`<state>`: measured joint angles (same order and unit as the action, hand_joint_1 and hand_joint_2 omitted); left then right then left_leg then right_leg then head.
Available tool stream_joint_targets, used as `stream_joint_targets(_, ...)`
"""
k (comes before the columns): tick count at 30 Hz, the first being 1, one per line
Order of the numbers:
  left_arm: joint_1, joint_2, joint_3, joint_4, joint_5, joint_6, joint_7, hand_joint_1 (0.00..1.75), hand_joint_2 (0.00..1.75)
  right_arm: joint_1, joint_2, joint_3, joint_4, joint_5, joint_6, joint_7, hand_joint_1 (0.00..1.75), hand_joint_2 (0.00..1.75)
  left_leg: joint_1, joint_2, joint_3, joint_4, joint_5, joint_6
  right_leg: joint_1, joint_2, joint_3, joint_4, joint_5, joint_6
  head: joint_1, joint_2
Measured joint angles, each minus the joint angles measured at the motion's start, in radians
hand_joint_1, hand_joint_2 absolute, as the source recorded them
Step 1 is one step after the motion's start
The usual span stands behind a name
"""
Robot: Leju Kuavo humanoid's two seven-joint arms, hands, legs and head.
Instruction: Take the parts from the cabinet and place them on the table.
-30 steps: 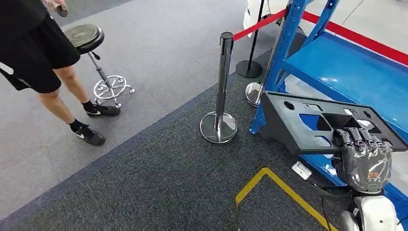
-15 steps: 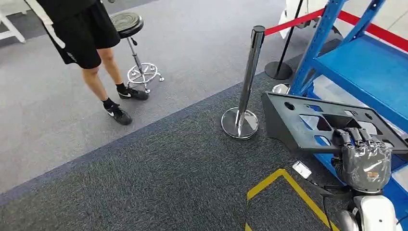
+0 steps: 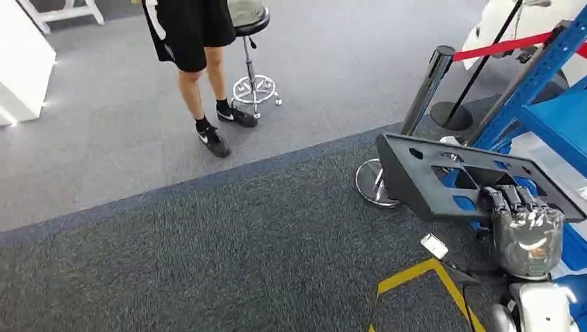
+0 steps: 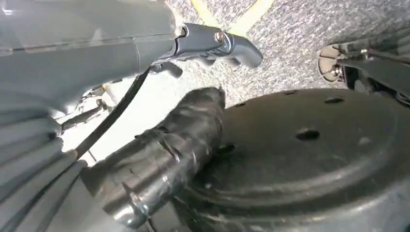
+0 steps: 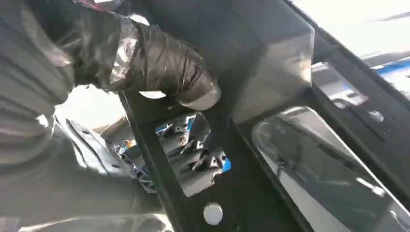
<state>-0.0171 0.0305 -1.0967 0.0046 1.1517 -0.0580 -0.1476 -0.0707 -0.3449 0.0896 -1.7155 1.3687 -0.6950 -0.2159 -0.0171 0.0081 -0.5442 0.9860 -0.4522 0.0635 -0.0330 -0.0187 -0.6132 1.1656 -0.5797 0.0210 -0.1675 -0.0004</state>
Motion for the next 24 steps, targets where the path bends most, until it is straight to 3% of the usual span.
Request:
stream_joint_targets(2,-0.001,-0.002,0.000,0.000,0.000,0.000,0.002,0.00,1.75,0.003,0.000,0.000,0.006,-0.001,0.000,0.004,1.75,1.75,-0.003,-0.024,-0.008,0.005,0.002,0.002,0.007,0.019,-0.068,0.147,-0.057,0.000,0.000,0.000)
stream_joint_targets(3,-0.001,-0.002,0.000,0.000,0.000,0.000,0.004,0.00,1.75,0.005,0.000,0.000,0.008,-0.001,0.000,0.009,1.75,1.75,-0.005,-0.038,-0.011,0.009,0.002,0.003,0.009,0.019,-0.086,0.180,-0.054,-0.001,0.000,0.000)
stream_joint_targets(4,-0.001,-0.002,0.000,0.000,0.000,0.000,0.006,0.00,1.75,0.005,0.000,0.001,0.010,-0.001,0.000,0.014,1.75,1.75,-0.005,-0.053,-0.013,0.015,0.001,0.002,0.010,0.019,-0.079,0.162,-0.029,-0.002,0.000,0.000)
stream_joint_targets(6,-0.001,-0.002,0.000,0.000,0.000,0.000,0.013,0.00,1.75,0.005,0.000,0.001,0.011,0.001,0.000,0.022,1.75,1.75,-0.005,-0.085,-0.016,0.032,-0.004,0.001,0.009,0.032,-0.008,0.006,0.068,-0.005,0.000,0.000)
stream_joint_targets(7,-0.002,-0.002,0.000,0.000,0.000,0.000,0.014,0.00,1.75,0.004,0.000,0.001,0.011,0.002,0.000,0.026,1.75,1.75,-0.005,-0.097,-0.020,0.043,-0.010,-0.002,0.007,0.070,0.028,-0.077,0.101,-0.008,0.000,0.000)
stream_joint_targets(8,-0.003,-0.002,0.000,0.000,0.000,0.000,0.015,0.00,1.75,0.003,0.000,0.002,0.012,0.003,0.000,0.030,1.75,1.75,-0.011,-0.107,-0.031,0.056,-0.015,-0.008,0.005,0.106,0.034,-0.092,0.079,-0.010,0.000,0.000)
stream_joint_targets(11,-0.002,-0.002,0.000,0.000,0.000,0.002,0.018,0.00,1.75,0.002,-0.001,0.002,0.012,0.006,0.000,0.032,1.75,1.75,0.000,-0.144,-0.050,0.059,-0.007,-0.023,0.011,0.075,0.031,-0.097,0.083,-0.015,-0.001,0.000)
stream_joint_targets(12,0.000,-0.001,0.000,0.000,0.000,0.003,0.018,0.00,1.75,0.000,-0.001,0.003,0.011,0.006,0.000,0.034,1.75,1.75,-0.003,-0.156,-0.057,0.059,-0.005,-0.027,0.004,0.062,0.034,-0.104,0.086,-0.021,-0.001,0.000)
stream_joint_targets(13,0.001,0.003,-0.001,-0.001,0.000,0.004,0.019,0.00,1.75,-0.002,-0.001,0.003,0.011,0.006,0.000,0.034,1.75,1.75,-0.005,-0.131,-0.057,0.068,-0.012,-0.029,-0.001,0.045,0.039,-0.112,0.091,-0.027,0.000,0.000)
stream_joint_targets(14,0.000,0.000,-0.001,-0.002,0.000,0.004,0.020,0.00,1.75,-0.001,0.000,0.003,0.011,0.008,0.000,0.034,1.75,1.75,-0.009,-0.072,-0.068,0.097,-0.034,-0.040,-0.001,0.036,0.044,-0.118,0.091,-0.030,-0.004,0.000)
stream_joint_targets(15,-0.001,0.002,-0.001,-0.002,0.000,0.006,0.021,0.00,1.75,-0.001,0.000,0.003,0.010,0.011,0.000,0.036,1.75,1.75,-0.004,-0.038,-0.103,0.164,-0.074,-0.051,0.002,0.020,0.045,-0.120,0.092,-0.033,-0.003,0.000)
stream_joint_targets(17,-0.001,0.003,-0.001,-0.002,0.001,0.008,0.022,0.00,1.75,0.001,0.000,0.003,0.010,0.011,0.000,0.043,1.75,1.75,0.008,-0.021,-0.180,0.314,-0.138,-0.062,0.003,-0.008,0.044,-0.120,0.091,-0.034,-0.004,0.000)
stream_joint_targets(18,-0.001,0.003,-0.001,-0.002,0.001,0.008,0.024,0.00,1.75,0.003,0.000,0.003,0.010,0.012,0.000,0.046,1.75,1.75,0.013,-0.020,-0.203,0.354,-0.143,-0.067,0.003,-0.022,0.044,-0.120,0.089,-0.033,-0.004,0.000)
stream_joint_targets(19,0.000,0.004,-0.001,-0.002,0.002,0.010,0.026,0.00,1.75,0.004,0.000,0.003,0.010,0.012,0.000,0.049,1.75,1.75,0.018,-0.018,-0.201,0.347,-0.124,-0.071,0.002,-0.036,0.046,-0.120,0.087,-0.032,-0.004,0.000)
stream_joint_targets(20,0.000,0.006,-0.001,-0.002,0.003,0.011,0.031,0.00,1.75,0.005,0.000,0.003,0.010,0.012,0.000,0.050,1.75,1.75,0.022,-0.013,-0.175,0.293,-0.085,-0.073,0.001,-0.050,0.049,-0.120,0.085,-0.029,-0.004,0.000)
stream_joint_targets(21,0.000,0.007,-0.001,-0.002,0.003,0.012,0.033,0.00,1.75,0.005,0.000,0.003,0.008,0.012,0.000,0.050,1.75,1.75,0.025,-0.004,-0.130,0.205,-0.038,-0.074,0.000,-0.062,0.054,-0.120,0.082,-0.026,-0.004,0.000)
stream_joint_targets(22,0.001,0.008,-0.001,-0.002,0.004,0.015,0.037,0.00,1.75,0.005,0.000,0.003,0.003,0.012,0.000,0.050,1.75,1.75,0.026,0.021,-0.078,0.109,0.004,-0.072,-0.001,-0.073,0.059,-0.120,0.079,-0.022,-0.004,0.000)
stream_joint_targets(23,0.002,0.008,-0.001,-0.003,0.005,0.018,0.039,0.00,1.75,0.006,0.000,0.003,-0.002,0.012,0.000,0.050,1.75,1.75,0.018,0.067,-0.057,0.059,-0.007,-0.071,0.001,-0.081,0.062,-0.122,0.076,-0.018,-0.003,0.000)
stream_joint_targets(24,0.002,0.010,-0.001,-0.003,0.005,0.019,0.039,0.00,1.75,0.007,-0.001,0.002,-0.006,0.012,0.000,0.051,1.75,1.75,0.009,0.054,-0.056,0.051,-0.001,-0.056,0.007,-0.089,0.060,-0.120,0.074,-0.011,-0.003,0.000)
